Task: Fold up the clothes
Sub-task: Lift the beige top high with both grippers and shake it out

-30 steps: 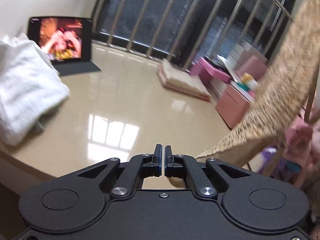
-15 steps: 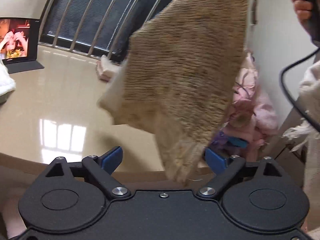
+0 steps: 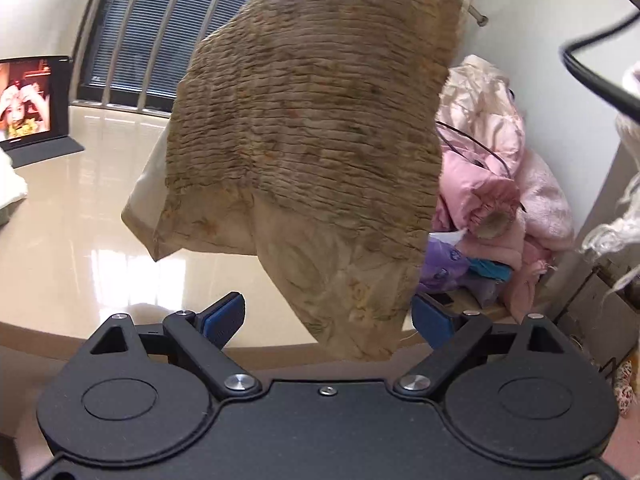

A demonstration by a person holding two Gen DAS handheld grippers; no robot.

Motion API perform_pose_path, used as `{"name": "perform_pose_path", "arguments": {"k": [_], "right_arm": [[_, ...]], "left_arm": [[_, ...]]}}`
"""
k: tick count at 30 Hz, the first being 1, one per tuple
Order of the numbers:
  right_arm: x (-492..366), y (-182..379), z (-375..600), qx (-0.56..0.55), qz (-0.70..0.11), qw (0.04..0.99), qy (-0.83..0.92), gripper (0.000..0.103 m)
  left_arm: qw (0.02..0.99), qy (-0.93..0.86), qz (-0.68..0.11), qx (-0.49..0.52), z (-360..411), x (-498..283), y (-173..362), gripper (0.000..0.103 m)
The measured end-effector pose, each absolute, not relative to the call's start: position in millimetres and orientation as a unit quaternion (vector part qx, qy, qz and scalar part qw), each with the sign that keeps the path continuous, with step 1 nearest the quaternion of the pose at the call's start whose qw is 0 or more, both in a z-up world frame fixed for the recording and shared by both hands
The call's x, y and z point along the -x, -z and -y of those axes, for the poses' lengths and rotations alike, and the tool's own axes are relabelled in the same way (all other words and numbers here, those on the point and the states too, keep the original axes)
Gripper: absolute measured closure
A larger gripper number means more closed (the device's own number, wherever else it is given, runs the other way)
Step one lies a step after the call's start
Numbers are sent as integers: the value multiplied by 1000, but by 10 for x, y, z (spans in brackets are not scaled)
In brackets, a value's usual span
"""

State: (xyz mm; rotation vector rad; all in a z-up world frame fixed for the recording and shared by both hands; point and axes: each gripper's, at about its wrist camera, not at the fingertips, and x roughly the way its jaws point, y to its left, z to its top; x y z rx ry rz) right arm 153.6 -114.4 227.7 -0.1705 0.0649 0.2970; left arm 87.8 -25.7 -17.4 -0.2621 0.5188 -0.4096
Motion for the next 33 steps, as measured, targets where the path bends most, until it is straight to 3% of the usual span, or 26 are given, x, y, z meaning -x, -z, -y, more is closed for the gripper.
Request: {"name": "perform_pose_path", "arguments": {"k": [11, 28, 33], "right_arm": [[-1447, -2234, 1047, 102, -22, 984, -146, 100], [-1413, -2223, 1208, 101, -25, 984, -141, 100], [-1375, -2224, 1237, 104, -21, 984, -141, 100]], "left_arm": [[964, 147, -210, 76, 282, -686, 104, 13], [961, 153, -187, 136, -285, -603, 151, 15], [965, 125, -192, 127, -153, -671, 209, 23]]}}
